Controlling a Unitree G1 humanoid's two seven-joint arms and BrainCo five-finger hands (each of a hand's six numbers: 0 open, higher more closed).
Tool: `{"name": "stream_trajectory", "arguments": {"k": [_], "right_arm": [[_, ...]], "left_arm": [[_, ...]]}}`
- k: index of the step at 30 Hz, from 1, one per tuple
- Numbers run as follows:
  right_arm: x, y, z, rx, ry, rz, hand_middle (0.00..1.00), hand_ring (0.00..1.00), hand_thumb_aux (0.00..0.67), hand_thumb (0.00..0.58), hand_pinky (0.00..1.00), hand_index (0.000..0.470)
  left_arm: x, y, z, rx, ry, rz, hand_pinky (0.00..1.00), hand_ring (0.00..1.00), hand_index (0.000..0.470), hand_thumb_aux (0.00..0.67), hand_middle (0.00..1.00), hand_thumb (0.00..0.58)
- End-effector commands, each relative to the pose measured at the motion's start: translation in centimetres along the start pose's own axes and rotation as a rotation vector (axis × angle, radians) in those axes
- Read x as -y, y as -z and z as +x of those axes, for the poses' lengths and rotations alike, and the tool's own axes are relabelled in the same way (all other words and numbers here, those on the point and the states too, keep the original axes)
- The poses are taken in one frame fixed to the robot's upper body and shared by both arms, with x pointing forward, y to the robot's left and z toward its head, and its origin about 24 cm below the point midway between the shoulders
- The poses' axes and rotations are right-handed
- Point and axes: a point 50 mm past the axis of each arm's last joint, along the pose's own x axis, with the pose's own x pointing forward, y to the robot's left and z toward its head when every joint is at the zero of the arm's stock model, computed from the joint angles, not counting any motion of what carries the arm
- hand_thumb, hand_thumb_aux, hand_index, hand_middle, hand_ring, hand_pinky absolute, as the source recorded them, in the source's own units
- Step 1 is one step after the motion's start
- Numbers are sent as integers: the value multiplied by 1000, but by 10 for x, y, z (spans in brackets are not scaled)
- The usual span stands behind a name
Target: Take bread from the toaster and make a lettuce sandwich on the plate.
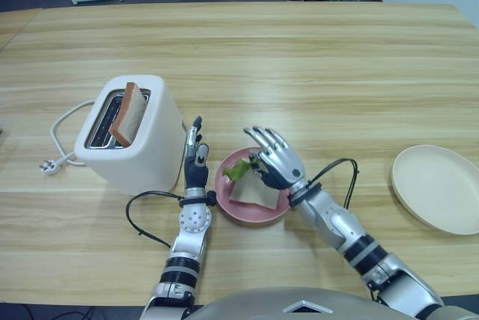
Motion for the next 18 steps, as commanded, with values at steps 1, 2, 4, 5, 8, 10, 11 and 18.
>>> {"name": "stream_trajectory", "arguments": {"k": [1, 2, 4, 5, 8, 10, 11, 18], "right_arm": [[-5, 1, -17, 0, -62, -3, 0, 0, 670, 580, 0, 470], [-5, 2, -21, -2, -70, -4, 0, 0, 670, 580, 0, 470], [-4, 4, -25, -9, -77, -8, 0, 0, 670, 580, 0, 470], [-3, 6, -26, -13, -78, -10, 0, 0, 670, 580, 0, 470], [-2, 11, -28, -33, -93, -27, 0, 0, 486, 536, 0, 341], [-2, 12, -29, -37, -100, -25, 0, 0, 0, 0, 0, 0], [0, 12, -30, -39, -99, -21, 0, 0, 0, 0, 0, 0], [15, 19, -42, -89, -108, 102, 0, 0, 0, 0, 0, 0]], "left_arm": [[0, 2, 0, -14, -5, -8, 0, 0, 0, 0, 0, 0], [1, 2, 0, -14, -4, -9, 0, 0, 0, 0, 0, 0], [1, 2, 0, -17, -4, -9, 0, 0, 0, 0, 0, 0], [1, 3, -1, -19, -4, -8, 0, 0, 0, 0, 0, 0], [0, 4, -1, -24, -7, -5, 0, 0, 0, 0, 0, 0], [-1, 4, -1, -24, -9, -3, 0, 0, 0, 0, 0, 0], [-2, 4, -1, -24, -9, -3, 0, 0, 0, 0, 0, 0], [-2, 4, -2, -23, -10, 0, 0, 0, 0, 0, 0, 0]]}}
